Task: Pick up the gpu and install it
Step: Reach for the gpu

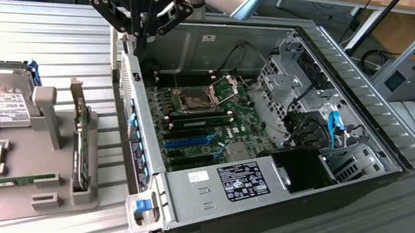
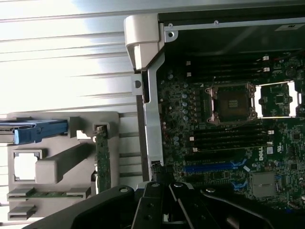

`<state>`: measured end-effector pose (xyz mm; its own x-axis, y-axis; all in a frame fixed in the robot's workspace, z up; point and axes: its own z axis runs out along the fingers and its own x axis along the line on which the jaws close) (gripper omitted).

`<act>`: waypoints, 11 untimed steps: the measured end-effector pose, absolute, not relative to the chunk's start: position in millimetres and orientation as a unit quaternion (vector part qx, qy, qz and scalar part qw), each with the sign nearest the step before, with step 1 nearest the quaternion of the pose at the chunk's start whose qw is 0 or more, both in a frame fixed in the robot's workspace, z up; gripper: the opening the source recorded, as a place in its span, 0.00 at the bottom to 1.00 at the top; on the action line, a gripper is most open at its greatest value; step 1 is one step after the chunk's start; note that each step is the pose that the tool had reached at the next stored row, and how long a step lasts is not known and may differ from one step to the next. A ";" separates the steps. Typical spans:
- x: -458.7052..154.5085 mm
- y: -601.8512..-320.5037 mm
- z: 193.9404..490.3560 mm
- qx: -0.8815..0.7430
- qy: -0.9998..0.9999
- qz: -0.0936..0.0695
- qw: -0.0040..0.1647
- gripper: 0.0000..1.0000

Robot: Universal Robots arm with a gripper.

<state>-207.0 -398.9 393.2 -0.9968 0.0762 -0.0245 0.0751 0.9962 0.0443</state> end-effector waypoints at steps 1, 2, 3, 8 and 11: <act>-207.7 -398.9 393.2 0.038 0.999 0.022 0.013 0.11; -208.1 -398.9 393.2 0.038 0.999 0.022 0.013 0.11; -208.5 -398.9 393.2 0.038 0.999 0.022 0.013 0.11; -211.0 -398.9 393.2 0.038 0.999 0.022 0.013 0.11; -212.3 -398.9 393.1 0.038 0.999 0.022 0.013 0.11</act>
